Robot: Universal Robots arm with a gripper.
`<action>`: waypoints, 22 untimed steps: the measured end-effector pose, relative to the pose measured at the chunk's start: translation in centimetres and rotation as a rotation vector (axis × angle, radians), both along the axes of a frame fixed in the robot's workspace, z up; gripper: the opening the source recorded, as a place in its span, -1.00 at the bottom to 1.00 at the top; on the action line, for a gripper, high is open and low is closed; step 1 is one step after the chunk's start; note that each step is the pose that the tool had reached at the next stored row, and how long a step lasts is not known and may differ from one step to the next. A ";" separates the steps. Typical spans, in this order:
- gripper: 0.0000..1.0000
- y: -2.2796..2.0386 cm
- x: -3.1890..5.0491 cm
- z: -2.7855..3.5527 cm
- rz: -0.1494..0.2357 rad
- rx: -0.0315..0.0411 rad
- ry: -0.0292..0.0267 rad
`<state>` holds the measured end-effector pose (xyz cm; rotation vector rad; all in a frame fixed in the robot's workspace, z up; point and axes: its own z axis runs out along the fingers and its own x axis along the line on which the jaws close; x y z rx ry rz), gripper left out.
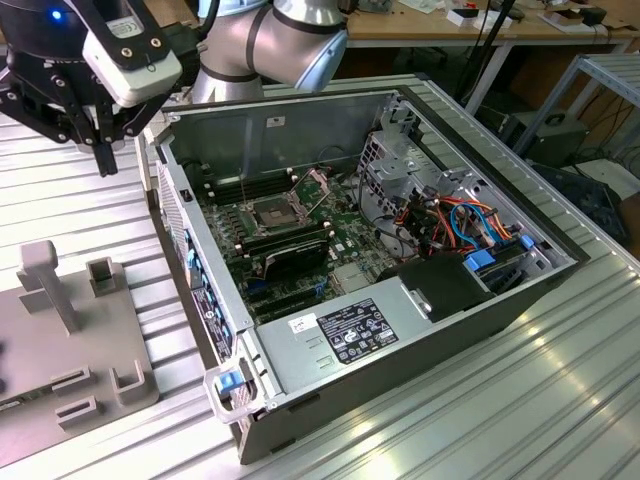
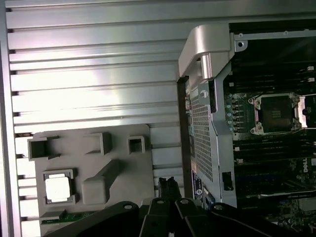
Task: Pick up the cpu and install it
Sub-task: 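Reach for the cpu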
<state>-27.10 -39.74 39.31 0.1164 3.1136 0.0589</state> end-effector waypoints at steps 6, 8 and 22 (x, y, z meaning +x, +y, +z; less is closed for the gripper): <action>-0.79 0.00 -0.99 -0.01 0.000 0.0000 0.0000; -0.79 0.00 -1.28 -0.01 0.000 0.0000 0.0000; -0.79 0.00 -2.50 0.00 0.000 0.0000 0.0000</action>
